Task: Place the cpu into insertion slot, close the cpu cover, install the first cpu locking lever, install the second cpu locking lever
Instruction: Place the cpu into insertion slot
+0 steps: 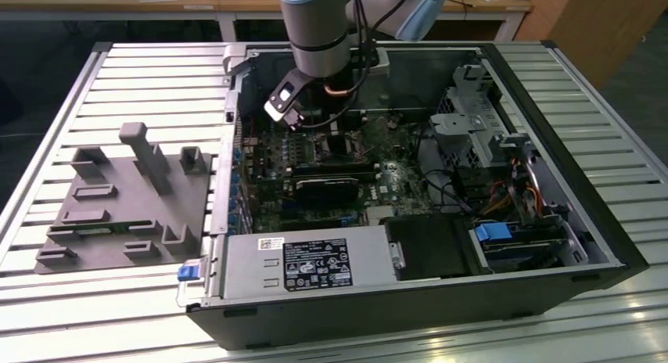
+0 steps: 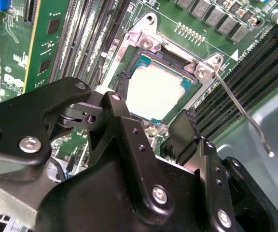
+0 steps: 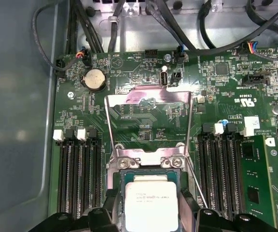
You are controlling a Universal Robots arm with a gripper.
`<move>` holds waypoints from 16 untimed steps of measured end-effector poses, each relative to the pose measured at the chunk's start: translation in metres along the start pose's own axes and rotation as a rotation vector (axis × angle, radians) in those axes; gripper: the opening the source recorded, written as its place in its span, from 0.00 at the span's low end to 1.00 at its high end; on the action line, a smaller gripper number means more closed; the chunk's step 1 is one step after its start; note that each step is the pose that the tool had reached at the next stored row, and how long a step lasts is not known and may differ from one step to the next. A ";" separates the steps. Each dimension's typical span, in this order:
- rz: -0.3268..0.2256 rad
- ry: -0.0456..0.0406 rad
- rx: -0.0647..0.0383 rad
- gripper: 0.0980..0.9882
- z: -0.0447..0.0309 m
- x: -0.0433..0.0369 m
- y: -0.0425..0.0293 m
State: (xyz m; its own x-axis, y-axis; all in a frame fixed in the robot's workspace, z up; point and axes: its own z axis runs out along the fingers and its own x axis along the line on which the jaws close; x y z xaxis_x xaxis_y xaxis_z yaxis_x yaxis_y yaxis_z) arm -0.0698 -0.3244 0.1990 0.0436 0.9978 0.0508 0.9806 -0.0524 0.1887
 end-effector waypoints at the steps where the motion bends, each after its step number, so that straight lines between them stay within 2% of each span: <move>1: 0.000 0.0000 0.000 0.58 -0.0017 0.0001 0.0003; 4: 0.000 -0.0001 0.000 0.58 -0.0061 0.0003 0.0012; 11: 0.000 0.0000 0.000 0.56 -0.0065 0.0003 0.0012; 13: 0.000 0.0000 0.000 0.41 -0.0066 0.0003 0.0013; 14: 0.000 0.0000 0.000 0.41 -0.0067 0.0004 0.0013; 16: 0.000 0.0000 0.000 0.29 -0.0068 0.0004 0.0013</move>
State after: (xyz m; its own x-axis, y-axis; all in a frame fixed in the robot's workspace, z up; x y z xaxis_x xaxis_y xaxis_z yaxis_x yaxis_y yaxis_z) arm -0.0698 -0.3244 0.2059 0.0436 0.9978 0.0508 0.9806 -0.0524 0.1887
